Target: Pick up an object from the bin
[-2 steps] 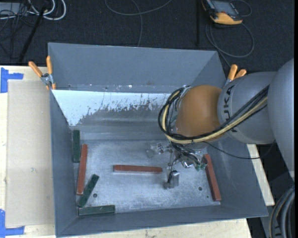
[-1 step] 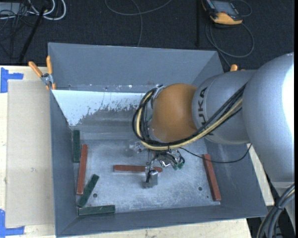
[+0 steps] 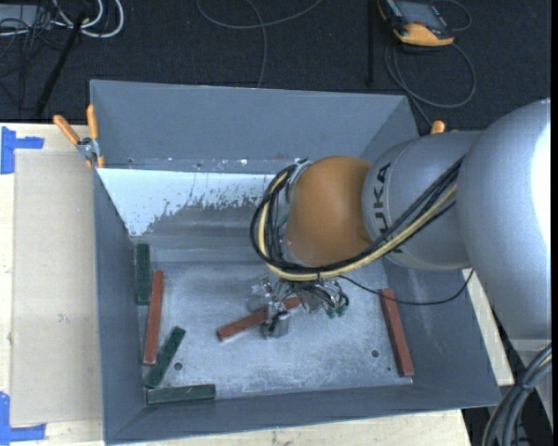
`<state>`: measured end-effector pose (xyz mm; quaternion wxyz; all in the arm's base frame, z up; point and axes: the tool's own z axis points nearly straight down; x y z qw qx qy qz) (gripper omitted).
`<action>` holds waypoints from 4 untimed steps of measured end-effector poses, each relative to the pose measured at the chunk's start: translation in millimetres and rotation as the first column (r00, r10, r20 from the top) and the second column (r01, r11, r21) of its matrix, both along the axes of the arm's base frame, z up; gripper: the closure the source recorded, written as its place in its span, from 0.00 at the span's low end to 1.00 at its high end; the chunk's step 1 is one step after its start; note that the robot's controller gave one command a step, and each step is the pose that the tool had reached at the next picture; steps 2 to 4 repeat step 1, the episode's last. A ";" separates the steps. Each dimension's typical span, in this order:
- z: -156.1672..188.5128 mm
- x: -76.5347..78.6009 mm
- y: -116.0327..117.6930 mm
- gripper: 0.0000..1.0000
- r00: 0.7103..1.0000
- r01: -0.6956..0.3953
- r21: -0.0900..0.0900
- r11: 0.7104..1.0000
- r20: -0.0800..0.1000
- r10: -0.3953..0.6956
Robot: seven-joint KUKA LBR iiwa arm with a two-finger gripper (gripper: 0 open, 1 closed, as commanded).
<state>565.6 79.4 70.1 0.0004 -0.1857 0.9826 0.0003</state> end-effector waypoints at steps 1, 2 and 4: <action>183.3 4.7 2.7 1.00 0.976 -0.218 -0.001 0.976 0.009 0.218; 183.3 4.7 2.7 1.00 0.976 -0.218 -0.001 0.976 0.009 0.218; 183.3 4.7 2.7 1.00 0.976 -0.218 -0.001 0.976 0.009 0.218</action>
Offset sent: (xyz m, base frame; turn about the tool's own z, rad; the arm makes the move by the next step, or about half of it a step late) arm 0.0027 0.0017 0.1791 -0.2209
